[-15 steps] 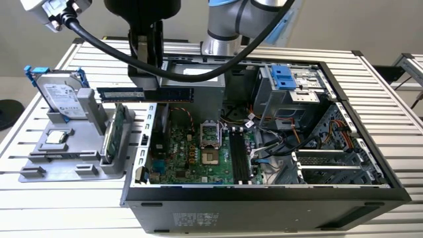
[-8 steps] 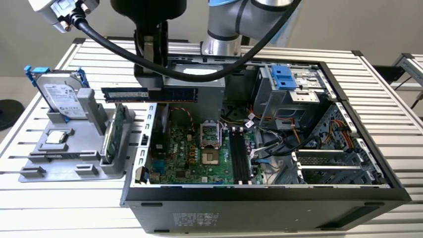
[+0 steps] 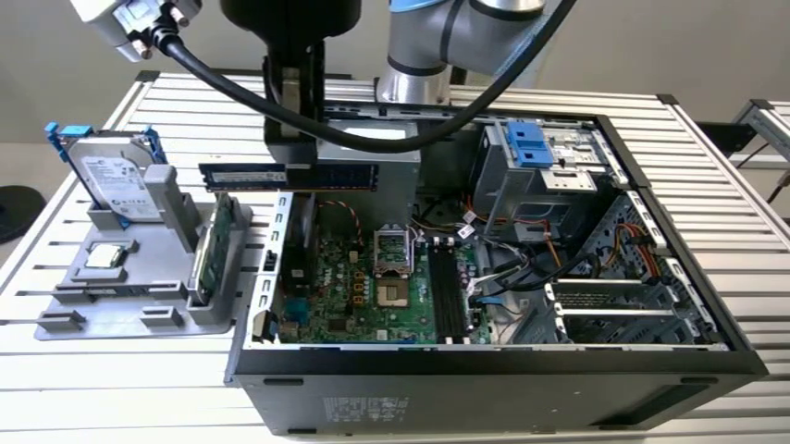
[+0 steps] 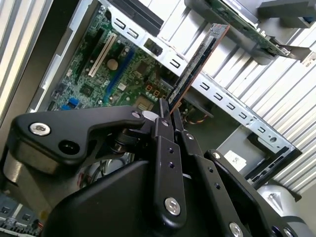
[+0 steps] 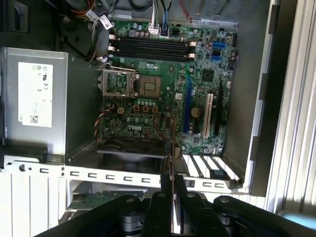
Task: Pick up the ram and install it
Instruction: 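Pick up the ram and move it above insertion slot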
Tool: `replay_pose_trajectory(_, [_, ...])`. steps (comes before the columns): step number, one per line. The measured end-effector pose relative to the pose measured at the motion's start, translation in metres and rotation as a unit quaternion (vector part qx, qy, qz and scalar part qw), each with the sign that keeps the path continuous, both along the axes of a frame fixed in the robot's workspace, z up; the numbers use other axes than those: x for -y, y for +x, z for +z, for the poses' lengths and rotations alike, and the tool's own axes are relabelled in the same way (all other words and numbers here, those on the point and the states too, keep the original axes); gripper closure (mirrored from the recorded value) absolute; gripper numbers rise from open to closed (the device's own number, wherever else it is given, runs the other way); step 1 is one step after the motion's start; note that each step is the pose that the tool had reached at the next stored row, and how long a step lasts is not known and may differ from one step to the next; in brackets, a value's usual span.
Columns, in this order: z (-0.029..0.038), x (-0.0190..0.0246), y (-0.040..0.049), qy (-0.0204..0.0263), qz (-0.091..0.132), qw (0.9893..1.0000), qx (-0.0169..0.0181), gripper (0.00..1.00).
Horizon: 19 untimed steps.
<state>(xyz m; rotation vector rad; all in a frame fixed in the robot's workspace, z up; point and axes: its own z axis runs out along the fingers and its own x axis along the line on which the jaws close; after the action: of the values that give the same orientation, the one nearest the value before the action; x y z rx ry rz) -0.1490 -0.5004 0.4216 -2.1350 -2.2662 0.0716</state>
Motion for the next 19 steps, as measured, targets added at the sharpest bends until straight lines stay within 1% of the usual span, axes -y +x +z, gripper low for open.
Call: replay_pose_trajectory(19, [0.0, 0.0, 0.0153, 0.0, 0.0, 1.0, 0.0, 1.0])
